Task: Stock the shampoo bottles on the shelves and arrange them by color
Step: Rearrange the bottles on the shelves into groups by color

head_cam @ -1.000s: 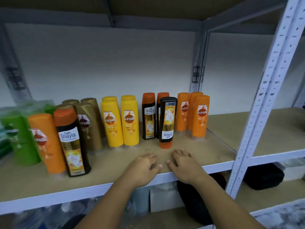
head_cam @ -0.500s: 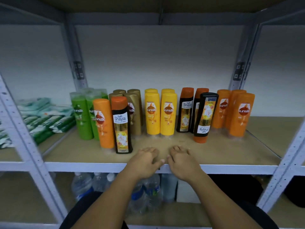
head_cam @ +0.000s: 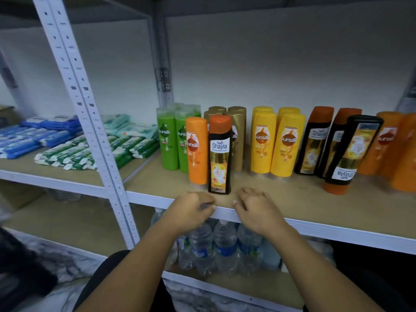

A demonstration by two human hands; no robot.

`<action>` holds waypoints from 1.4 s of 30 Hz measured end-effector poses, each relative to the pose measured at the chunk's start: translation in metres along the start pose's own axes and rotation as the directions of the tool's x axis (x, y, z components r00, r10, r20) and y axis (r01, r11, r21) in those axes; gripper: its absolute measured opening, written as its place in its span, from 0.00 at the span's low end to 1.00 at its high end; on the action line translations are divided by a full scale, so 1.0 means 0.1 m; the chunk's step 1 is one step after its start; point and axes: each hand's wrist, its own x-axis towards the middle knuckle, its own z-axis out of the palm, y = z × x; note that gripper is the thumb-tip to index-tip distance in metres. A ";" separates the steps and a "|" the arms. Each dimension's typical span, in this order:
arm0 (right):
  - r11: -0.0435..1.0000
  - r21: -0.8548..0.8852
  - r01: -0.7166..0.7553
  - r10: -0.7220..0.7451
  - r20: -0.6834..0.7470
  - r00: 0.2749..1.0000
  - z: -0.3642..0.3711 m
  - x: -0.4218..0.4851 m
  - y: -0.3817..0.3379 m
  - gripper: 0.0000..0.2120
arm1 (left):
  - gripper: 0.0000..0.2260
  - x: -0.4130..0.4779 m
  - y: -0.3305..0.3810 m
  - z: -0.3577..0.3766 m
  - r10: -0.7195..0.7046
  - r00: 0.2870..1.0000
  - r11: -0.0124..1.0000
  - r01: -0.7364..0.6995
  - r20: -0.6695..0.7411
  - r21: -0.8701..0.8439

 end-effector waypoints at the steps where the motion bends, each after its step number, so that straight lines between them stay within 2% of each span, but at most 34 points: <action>1: 1.000 0.003 0.001 -0.001 0.002 1.000 0.01 0.03 -0.02 0.21 | 0.14 -0.02 -0.09 -0.02 -0.036 0.999 0.999 0.037 -0.020 0.004; 6: 1.000 -0.010 0.005 -0.005 0.002 1.000 0.07 0.15 -0.08 0.23 | 0.12 0.01 -0.46 -0.04 -0.220 0.963 0.975 0.223 -0.156 0.003; 9: 1.000 -0.014 -0.001 0.001 0.004 1.000 0.08 0.17 -0.10 0.24 | 0.17 0.08 -0.47 -0.03 -0.288 0.936 0.957 0.287 -0.205 -0.032; 12: 1.000 -0.007 -0.008 0.008 0.003 1.000 0.06 0.15 -0.11 0.25 | 0.24 0.16 -0.42 -0.02 -0.359 0.912 0.933 0.350 -0.198 -0.082; 18: 1.000 0.001 -0.023 0.023 0.018 1.000 0.08 0.14 -0.11 0.27 | 0.34 0.37 -0.36 0.00 -0.360 0.921 0.921 0.325 -0.150 -0.217; 23: 1.000 0.000 -0.030 0.030 0.028 0.999 0.09 0.15 -0.10 0.28 | 0.41 0.49 -0.47 0.02 -0.327 0.937 0.877 0.253 -0.121 -0.408; 28: 0.999 0.002 -0.035 0.035 0.030 0.999 0.06 0.13 -0.12 0.28 | 0.40 0.50 -0.49 0.02 -0.337 0.927 0.850 0.225 -0.163 -0.477; 34: 0.999 0.010 -0.038 0.037 0.019 0.999 0.03 0.12 -0.13 0.27 | 0.36 0.37 -0.40 -0.01 -0.370 0.900 0.852 0.229 -0.231 -0.471; 42: 0.998 0.059 -0.035 0.038 -0.054 0.998 -0.01 0.06 -0.15 0.23 | 0.35 0.05 -0.21 -0.03 -0.332 0.910 0.879 0.203 -0.247 -0.432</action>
